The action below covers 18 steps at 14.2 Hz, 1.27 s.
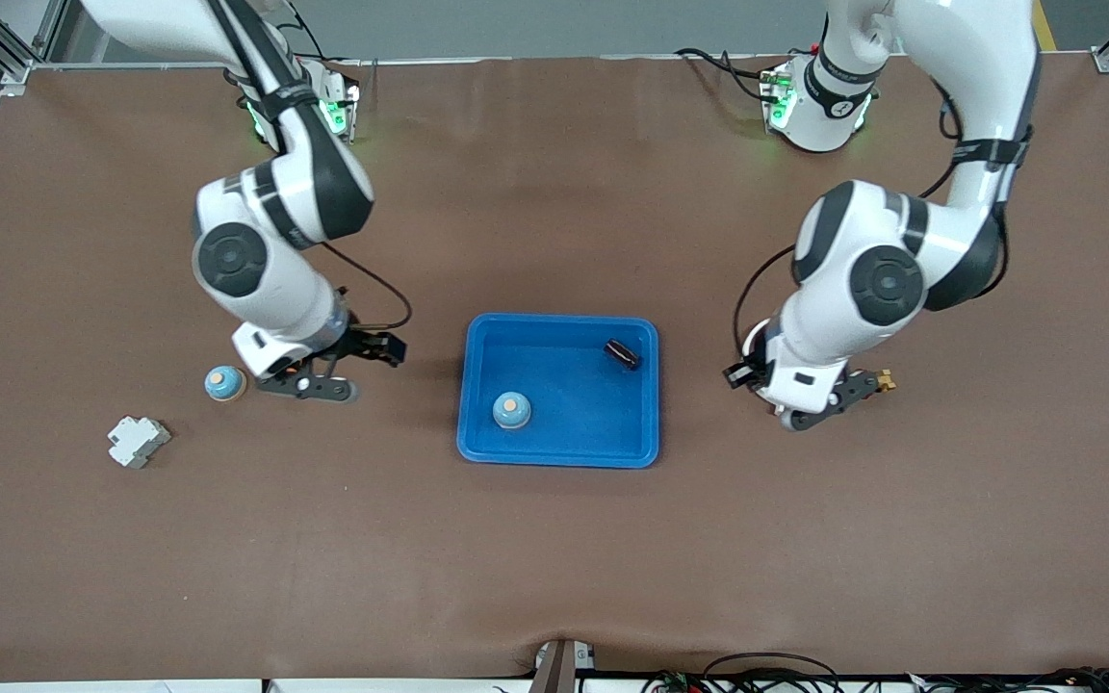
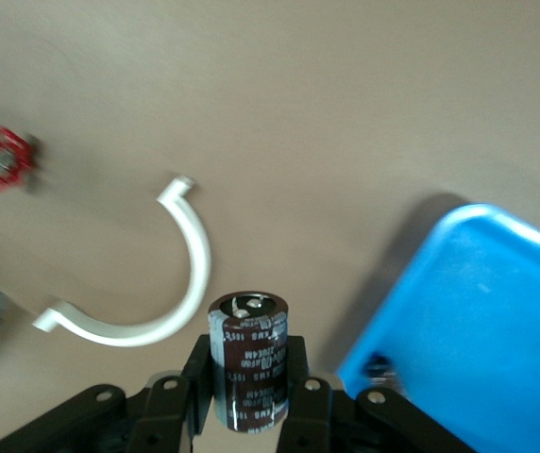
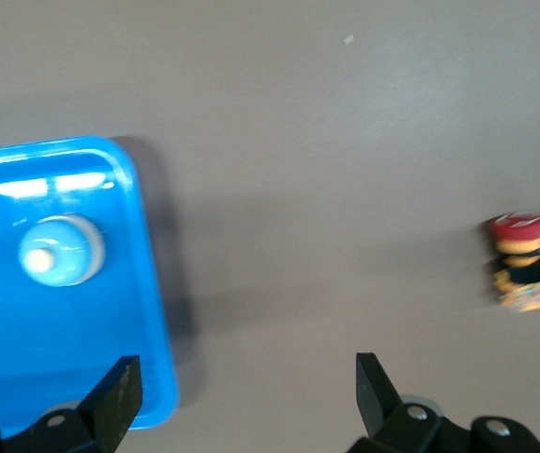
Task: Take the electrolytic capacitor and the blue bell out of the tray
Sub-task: 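Carry the capacitor toward the valve while the right gripper reaches the tray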
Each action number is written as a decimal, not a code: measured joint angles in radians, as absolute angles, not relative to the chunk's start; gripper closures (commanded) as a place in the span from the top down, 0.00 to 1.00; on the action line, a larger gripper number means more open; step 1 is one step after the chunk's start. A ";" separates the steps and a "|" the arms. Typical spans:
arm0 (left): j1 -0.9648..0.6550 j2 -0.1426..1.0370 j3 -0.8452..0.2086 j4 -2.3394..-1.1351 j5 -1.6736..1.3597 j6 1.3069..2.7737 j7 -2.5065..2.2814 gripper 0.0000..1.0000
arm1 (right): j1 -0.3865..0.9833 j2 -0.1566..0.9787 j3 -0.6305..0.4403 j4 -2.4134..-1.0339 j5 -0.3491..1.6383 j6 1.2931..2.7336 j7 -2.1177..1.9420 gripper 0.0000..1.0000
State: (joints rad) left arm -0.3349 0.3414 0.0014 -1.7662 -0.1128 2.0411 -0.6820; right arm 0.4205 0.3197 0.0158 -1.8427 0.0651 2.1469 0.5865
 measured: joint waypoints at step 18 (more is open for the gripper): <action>-0.129 0.519 -0.004 -1.889 -0.011 2.281 -0.317 0.06 | 0.615 0.811 0.007 -1.417 0.012 2.299 1.042 1.00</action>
